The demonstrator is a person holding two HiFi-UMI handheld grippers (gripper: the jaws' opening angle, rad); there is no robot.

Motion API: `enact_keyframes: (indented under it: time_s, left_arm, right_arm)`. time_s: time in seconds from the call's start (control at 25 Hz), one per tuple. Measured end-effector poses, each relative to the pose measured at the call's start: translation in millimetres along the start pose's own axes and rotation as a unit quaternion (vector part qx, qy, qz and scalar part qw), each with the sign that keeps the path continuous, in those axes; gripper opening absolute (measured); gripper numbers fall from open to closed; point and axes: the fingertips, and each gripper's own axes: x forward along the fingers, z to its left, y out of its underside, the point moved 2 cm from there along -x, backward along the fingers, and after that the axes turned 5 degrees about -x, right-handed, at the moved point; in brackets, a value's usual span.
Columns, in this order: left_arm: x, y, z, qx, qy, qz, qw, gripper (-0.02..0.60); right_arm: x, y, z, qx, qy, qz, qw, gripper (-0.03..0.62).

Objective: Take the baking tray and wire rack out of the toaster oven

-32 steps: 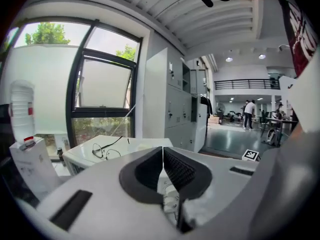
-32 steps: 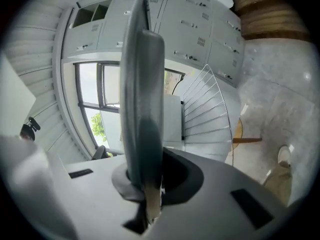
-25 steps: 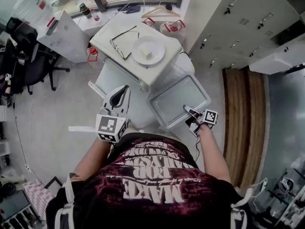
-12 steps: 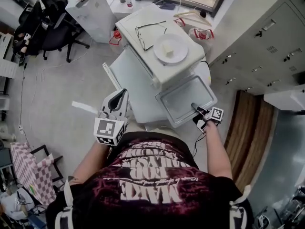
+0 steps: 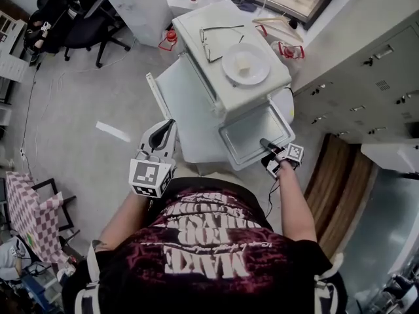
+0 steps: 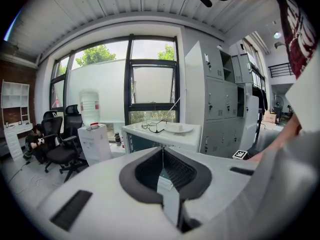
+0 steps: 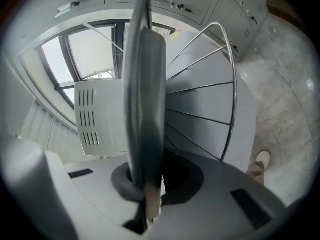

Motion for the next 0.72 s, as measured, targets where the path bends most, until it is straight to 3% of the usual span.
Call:
enact_keyframes:
  time_s: [0.2,0.24,0.36,0.72]
  left_arm:
    - [4.5,-3.5,-4.0,0.000,0.008,0.001,1.0000,0.010]
    - [5.7,-6.2,-5.6,0.001,0.012,0.001,0.9999,0.011]
    - [11.1,-17.3,-12.3,0.006,0.028,0.001,0.9996,0.011]
    - [38.5,-33.4,-39.9,0.017,0.093,0.001,0.9955,0.011]
  right_arm:
    - [9.1,-2.9,-8.0,0.020,0.058,-0.008,0.998,0.062]
    - [9.8,-4.3,-4.1,0.026,0.063,-0.016,0.998,0.139]
    - [8.2,-6.7,5.5,0.031,0.091,-0.027,0.995,0.265]
    - [3.3,8.5,15.8,0.031,0.193,0.003,0.981,0.394]
